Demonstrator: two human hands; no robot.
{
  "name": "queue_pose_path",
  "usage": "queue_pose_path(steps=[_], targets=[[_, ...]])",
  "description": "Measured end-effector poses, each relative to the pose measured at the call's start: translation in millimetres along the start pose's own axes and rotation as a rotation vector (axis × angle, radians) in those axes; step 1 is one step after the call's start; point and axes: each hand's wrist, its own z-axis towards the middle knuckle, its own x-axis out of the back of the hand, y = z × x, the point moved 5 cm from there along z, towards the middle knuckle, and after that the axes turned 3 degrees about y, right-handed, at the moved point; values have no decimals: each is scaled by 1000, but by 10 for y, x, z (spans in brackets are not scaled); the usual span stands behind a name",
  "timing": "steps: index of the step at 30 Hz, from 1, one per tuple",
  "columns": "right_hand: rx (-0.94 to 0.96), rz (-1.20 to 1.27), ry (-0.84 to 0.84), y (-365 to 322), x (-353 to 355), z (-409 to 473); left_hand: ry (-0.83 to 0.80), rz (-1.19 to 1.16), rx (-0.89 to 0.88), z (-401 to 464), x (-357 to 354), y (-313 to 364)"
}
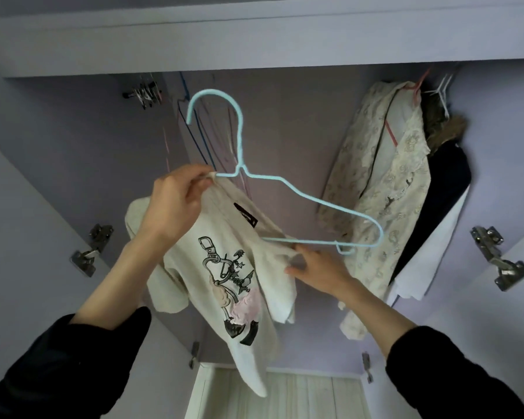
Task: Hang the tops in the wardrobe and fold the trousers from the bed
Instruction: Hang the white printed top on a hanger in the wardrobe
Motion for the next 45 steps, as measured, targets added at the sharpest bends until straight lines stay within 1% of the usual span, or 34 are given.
queue_pose_path(steps=[2, 4, 7, 11, 17, 19, 22, 24, 29, 35, 40, 43, 45], targets=[[53, -119, 111, 195, 139, -55, 38, 48, 94, -16, 92, -191], [132, -137, 195, 302, 284, -91, 52, 97, 187, -50, 142, -409], [130, -59, 203, 408, 524, -66, 32, 140, 256, -118, 164, -650], [114, -72, 195, 495, 785, -45, -39, 177, 286, -192, 46, -805], [190, -98, 249, 440, 1102, -68, -75, 208, 275, -224, -56, -886], [226, -81, 294, 386, 1227, -77, -72, 203, 279, -238, -53, -899], [364, -88, 415, 229, 1368, -136, -80, 192, 283, -276, -61, -899], [418, -108, 481, 137, 1452, -166, -100, 172, 258, -291, -100, -856], [481, -61, 527, 53, 1568, -154, -93, 84, 279, -252, -187, -802], [442, -103, 524, 70, 1631, -209, -68, -79, 322, -217, -246, -751], [425, -72, 567, 126, 1593, -270, -86, -196, 290, -169, -277, -614], [340, -48, 496, 192, 1454, -221, -165, -187, 297, -157, -332, -576], [312, -23, 449, 214, 1368, -206, -224, -207, 345, -179, -374, -558]])
